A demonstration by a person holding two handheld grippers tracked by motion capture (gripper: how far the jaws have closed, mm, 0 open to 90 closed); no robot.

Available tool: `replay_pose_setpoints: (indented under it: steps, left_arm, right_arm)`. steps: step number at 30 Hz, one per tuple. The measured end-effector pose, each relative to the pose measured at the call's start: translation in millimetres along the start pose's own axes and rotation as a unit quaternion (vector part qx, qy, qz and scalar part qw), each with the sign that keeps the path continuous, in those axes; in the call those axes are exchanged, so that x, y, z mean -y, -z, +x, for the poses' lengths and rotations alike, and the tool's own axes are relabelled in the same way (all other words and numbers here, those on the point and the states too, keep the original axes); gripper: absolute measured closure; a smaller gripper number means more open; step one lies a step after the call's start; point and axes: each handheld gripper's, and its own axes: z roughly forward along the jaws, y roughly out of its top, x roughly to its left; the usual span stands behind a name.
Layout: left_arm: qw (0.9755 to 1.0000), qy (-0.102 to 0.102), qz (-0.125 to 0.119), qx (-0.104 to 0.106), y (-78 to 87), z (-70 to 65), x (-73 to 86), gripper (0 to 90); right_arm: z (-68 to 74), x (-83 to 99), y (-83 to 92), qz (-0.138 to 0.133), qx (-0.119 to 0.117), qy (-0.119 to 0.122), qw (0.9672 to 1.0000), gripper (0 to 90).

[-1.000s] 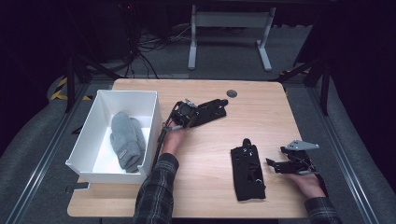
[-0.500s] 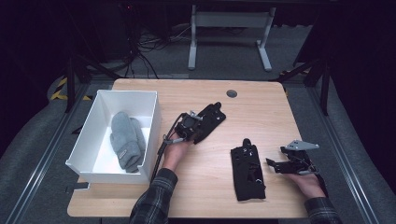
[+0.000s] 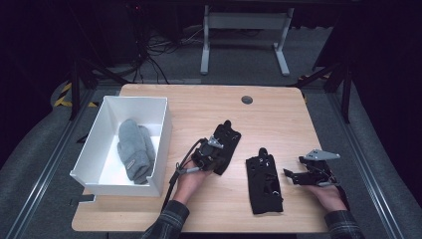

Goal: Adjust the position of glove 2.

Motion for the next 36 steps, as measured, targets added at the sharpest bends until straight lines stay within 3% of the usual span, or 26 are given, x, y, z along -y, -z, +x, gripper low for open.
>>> replay_pose_setpoints:
  steps: [3, 6, 10, 11, 12, 14, 18, 21, 27, 36]
  left_arm:
    - [1.0, -0.009, -0.002, 0.001, 1.1, -7.3, 1.2, 90.0]
    - [0.9999, -0.01, -0.006, -0.007, 4.6, -4.9, -1.0, 90.0]
    - [0.9994, -0.001, -0.016, -0.03, 12.9, 10.2, -8.5, 90.0]
    - [0.999, 0.008, -0.02, -0.04, 15.1, 21.0, -12.0, 90.0]
    - [0.999, 0.008, -0.02, -0.04, 15.1, 21.0, -12.0, 90.0]
    - [0.9983, 0.017, -0.015, -0.055, 14.6, 33.2, -14.9, 90.0]
    - [0.9974, 0.031, -0.004, -0.064, 8.8, 47.3, -14.2, 90.0]
    - [0.9977, 0.031, 0.008, -0.06, 2.7, 50.2, -10.3, 90.0]
    - [0.998, 0.023, 0.014, -0.057, 4.4, 42.6, -6.2, 90.0]
    - [0.999, 0.005, 0.029, -0.033, 11.1, 20.2, 5.9, 90.0]
  right_arm:
    - [0.0, 0.0, 0.0, 0.0, 0.0, 0.0, 1.0, 15.7]
    - [0.1, 0.0, 0.0, 0.0, 0.0, 0.0, 1.0, 15.7]
    - [0.0, 0.0, 0.0, 0.0, 0.0, 0.0, 1.0, 15.7]
    - [0.0, 0.0, 0.0, 0.0, 0.0, 0.0, 1.0, 15.7]
    - [0.0, 0.0, 0.0, 0.0, 0.0, 0.0, 1.0, 15.7]
    - [0.0, 0.0, 0.0, 0.0, 0.0, 0.0, 1.0, 15.7]
    - [0.0, 0.0, 0.0, 0.0, 0.0, 0.0, 1.0, 15.7]
    - [0.0, 0.0, 0.0, 0.0, 0.0, 0.0, 1.0, 15.7]
    - [0.0, 0.0, 0.0, 0.0, 0.0, 0.0, 1.0, 15.7]
    - [0.0, 0.0, 0.0, 0.0, 0.0, 0.0, 1.0, 15.7]
